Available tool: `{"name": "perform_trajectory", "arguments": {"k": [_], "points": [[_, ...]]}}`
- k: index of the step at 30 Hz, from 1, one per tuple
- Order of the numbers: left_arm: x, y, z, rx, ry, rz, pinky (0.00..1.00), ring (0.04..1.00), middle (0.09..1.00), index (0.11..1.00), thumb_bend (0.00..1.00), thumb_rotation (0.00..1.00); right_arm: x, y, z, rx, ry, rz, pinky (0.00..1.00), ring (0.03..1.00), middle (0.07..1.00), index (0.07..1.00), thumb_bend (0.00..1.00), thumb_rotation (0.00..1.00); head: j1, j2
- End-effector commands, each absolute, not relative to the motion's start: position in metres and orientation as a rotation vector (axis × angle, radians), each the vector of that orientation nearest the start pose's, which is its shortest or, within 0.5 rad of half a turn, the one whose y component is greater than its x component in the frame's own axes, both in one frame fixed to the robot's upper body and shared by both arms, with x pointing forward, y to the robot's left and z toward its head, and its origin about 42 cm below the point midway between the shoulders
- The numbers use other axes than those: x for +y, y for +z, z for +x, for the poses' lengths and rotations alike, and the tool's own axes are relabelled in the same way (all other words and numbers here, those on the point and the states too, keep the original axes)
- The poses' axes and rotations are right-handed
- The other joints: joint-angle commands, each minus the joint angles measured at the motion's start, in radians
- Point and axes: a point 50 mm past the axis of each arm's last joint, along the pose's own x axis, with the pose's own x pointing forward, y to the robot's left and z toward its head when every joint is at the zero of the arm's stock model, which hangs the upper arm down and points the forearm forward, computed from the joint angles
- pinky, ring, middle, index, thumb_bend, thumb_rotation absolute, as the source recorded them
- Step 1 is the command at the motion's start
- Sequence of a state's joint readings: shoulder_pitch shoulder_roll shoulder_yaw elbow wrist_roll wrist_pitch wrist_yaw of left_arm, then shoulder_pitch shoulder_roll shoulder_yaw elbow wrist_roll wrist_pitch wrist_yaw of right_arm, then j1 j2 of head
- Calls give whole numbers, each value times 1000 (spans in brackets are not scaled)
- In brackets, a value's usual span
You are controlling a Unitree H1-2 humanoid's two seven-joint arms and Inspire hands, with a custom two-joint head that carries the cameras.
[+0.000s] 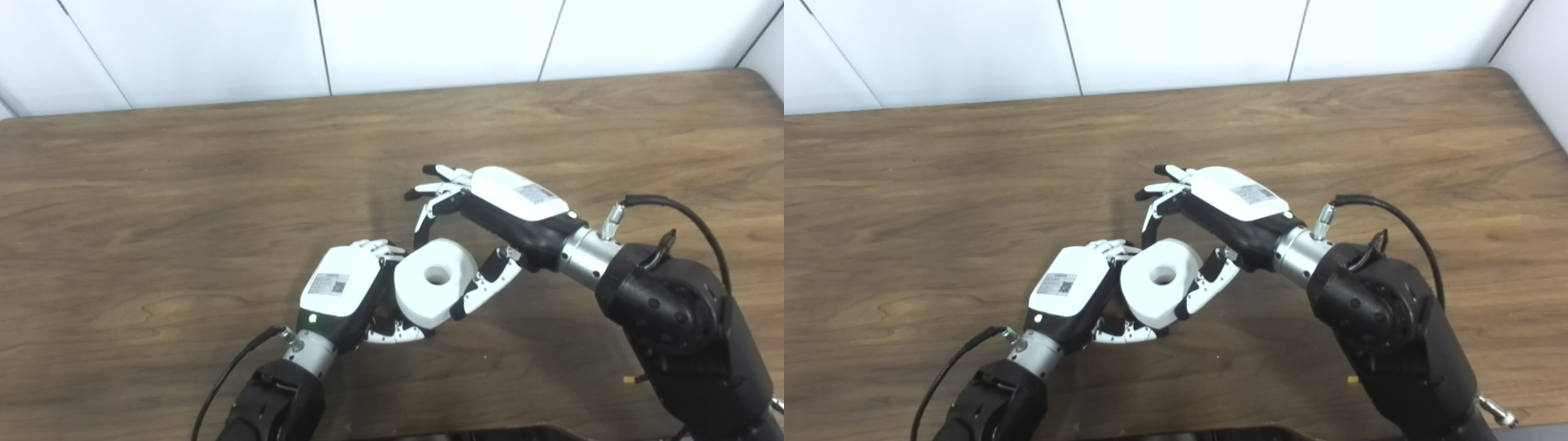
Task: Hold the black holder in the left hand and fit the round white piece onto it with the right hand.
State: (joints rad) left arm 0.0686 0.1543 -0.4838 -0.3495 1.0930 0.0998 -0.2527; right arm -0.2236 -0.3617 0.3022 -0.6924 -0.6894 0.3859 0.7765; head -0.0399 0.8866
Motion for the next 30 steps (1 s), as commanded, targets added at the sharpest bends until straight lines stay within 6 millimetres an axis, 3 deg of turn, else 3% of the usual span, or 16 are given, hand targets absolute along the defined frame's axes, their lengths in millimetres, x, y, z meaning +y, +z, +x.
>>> {"name": "perform_trajectory", "arguments": {"k": [1, 30], "points": [[133, 133, 219, -175, -522, 1197, 834, 840, 750, 487, 517, 53, -190, 282, 265, -299, 624, -1097, 1000, 1000, 878, 487, 514, 140, -2, 0], [132, 133, 220, -178, -524, 1194, 837, 840, 752, 486, 518, 52, -194, 279, 265, -289, 614, -1133, 1000, 1000, 869, 494, 524, 155, -4, 0]]}}
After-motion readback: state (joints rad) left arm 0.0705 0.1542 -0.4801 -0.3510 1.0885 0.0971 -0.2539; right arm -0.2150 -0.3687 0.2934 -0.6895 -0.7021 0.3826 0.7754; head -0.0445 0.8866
